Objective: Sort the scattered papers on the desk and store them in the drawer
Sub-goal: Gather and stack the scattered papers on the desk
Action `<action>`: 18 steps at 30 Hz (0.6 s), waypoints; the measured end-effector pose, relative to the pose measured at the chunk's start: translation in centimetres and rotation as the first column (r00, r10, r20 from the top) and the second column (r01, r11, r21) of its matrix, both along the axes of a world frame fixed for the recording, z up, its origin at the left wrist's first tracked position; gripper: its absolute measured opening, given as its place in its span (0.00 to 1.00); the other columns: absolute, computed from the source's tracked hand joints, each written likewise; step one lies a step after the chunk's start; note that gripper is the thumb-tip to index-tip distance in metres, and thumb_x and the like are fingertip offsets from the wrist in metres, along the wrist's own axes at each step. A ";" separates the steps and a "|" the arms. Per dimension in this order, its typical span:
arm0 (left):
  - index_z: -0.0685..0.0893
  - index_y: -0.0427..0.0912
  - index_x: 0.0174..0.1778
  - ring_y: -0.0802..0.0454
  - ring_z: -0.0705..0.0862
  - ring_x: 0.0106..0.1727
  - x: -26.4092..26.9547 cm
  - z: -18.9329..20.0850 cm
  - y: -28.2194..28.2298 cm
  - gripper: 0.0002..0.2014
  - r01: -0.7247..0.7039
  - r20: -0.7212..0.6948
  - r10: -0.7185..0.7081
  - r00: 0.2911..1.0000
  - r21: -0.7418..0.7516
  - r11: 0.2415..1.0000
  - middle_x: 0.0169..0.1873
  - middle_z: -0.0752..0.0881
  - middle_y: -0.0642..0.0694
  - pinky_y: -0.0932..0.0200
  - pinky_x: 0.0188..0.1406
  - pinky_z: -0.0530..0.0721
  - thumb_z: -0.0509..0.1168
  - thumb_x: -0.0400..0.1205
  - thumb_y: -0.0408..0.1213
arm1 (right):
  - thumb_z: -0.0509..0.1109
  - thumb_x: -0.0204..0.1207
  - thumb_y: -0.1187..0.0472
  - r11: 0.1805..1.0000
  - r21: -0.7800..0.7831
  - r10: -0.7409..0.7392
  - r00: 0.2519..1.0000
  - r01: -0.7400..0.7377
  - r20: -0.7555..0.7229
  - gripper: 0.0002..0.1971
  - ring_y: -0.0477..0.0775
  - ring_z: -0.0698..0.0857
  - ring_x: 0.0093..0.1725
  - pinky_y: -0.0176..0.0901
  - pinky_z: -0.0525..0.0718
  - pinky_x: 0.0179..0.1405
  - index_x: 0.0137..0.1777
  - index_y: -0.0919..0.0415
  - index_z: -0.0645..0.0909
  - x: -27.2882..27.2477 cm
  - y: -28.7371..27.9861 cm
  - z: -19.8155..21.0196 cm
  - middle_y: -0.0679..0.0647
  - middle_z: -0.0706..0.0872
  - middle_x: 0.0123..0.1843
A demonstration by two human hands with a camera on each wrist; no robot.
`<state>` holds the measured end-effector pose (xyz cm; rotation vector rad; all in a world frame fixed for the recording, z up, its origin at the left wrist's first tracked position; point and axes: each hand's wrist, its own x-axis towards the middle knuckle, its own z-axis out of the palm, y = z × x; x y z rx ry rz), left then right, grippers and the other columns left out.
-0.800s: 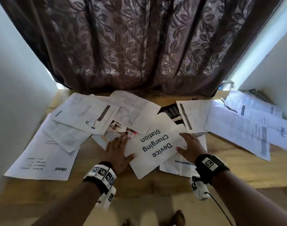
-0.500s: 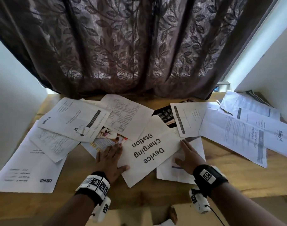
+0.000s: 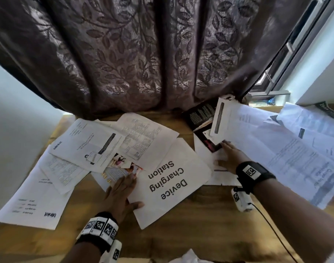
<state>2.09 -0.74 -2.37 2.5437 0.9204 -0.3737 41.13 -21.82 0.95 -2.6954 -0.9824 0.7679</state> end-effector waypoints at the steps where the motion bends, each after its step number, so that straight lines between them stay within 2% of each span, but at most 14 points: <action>1: 0.41 0.65 0.83 0.59 0.36 0.84 -0.1 -0.2 0.1 0.52 -0.001 0.003 0.001 1.000 -0.004 1.000 0.82 0.35 0.69 0.38 0.83 0.45 0.43 0.65 0.84 | 0.71 0.80 0.52 0.999 0.029 0.015 0.999 -0.017 0.052 0.37 0.56 0.61 0.86 0.54 0.66 0.83 0.87 0.54 0.59 -0.1 0.2 0.1 0.48 0.55 0.89; 3: 0.41 0.66 0.83 0.59 0.36 0.84 -0.2 -0.5 0.2 0.50 -0.008 0.006 0.008 1.000 -0.006 1.000 0.81 0.35 0.70 0.37 0.83 0.45 0.46 0.67 0.82 | 0.68 0.82 0.54 0.991 0.121 0.035 0.981 -0.058 0.189 0.27 0.59 0.67 0.81 0.58 0.74 0.77 0.81 0.53 0.70 -1.0 0.6 0.6 0.53 0.66 0.84; 5: 0.43 0.68 0.83 0.60 0.37 0.84 -0.2 -0.6 0.3 0.47 -0.013 0.011 0.013 1.000 -0.002 1.000 0.81 0.35 0.70 0.37 0.83 0.45 0.53 0.70 0.79 | 0.66 0.82 0.48 0.985 0.162 0.023 0.973 -0.061 0.229 0.23 0.60 0.74 0.73 0.57 0.82 0.67 0.75 0.52 0.76 -2.7 1.3 1.1 0.55 0.76 0.75; 7: 0.44 0.70 0.82 0.60 0.38 0.84 -0.2 -0.4 0.3 0.46 -0.019 0.020 0.019 1.000 -0.002 1.000 0.81 0.37 0.70 0.37 0.83 0.46 0.56 0.70 0.77 | 0.68 0.77 0.37 0.997 0.071 0.031 0.984 -0.044 0.175 0.32 0.60 0.77 0.69 0.56 0.84 0.63 0.78 0.51 0.71 -4.8 2.1 1.2 0.56 0.77 0.71; 9: 0.44 0.71 0.82 0.59 0.40 0.84 -0.2 -0.3 0.5 0.47 -0.016 0.011 0.016 1.000 0.006 1.000 0.82 0.38 0.69 0.38 0.84 0.49 0.55 0.69 0.79 | 0.72 0.71 0.31 0.997 -0.059 0.056 0.981 -0.046 0.184 0.42 0.61 0.79 0.67 0.56 0.84 0.63 0.79 0.53 0.67 -6.7 2.9 0.8 0.58 0.78 0.69; 12: 0.44 0.68 0.83 0.56 0.42 0.86 0.0 -0.4 0.7 0.50 -0.001 -0.004 0.001 1.000 0.005 1.000 0.82 0.38 0.69 0.38 0.84 0.51 0.52 0.66 0.82 | 0.77 0.69 0.37 0.993 -0.115 -0.010 0.982 0.033 0.191 0.43 0.61 0.84 0.63 0.56 0.86 0.60 0.78 0.59 0.66 -8.6 3.8 0.0 0.59 0.82 0.67; 15: 0.41 0.67 0.83 0.54 0.44 0.86 0.1 -0.2 0.6 0.52 -0.003 0.001 0.003 1.000 -0.001 1.000 0.84 0.41 0.65 0.38 0.84 0.52 0.44 0.63 0.85 | 0.79 0.71 0.42 0.990 -0.107 -0.070 0.985 0.087 0.155 0.35 0.59 0.87 0.56 0.55 0.87 0.56 0.72 0.57 0.71 -9.0 4.2 0.3 0.56 0.86 0.59; 18: 0.43 0.67 0.83 0.54 0.49 0.86 -0.2 0.8 0.5 0.50 -0.063 -0.003 0.063 0.998 0.021 0.998 0.85 0.50 0.59 0.40 0.84 0.52 0.37 0.63 0.84 | 0.76 0.75 0.46 0.993 -0.086 -0.066 0.991 0.077 0.120 0.23 0.58 0.86 0.59 0.53 0.87 0.57 0.65 0.56 0.80 -9.5 3.6 0.7 0.55 0.85 0.61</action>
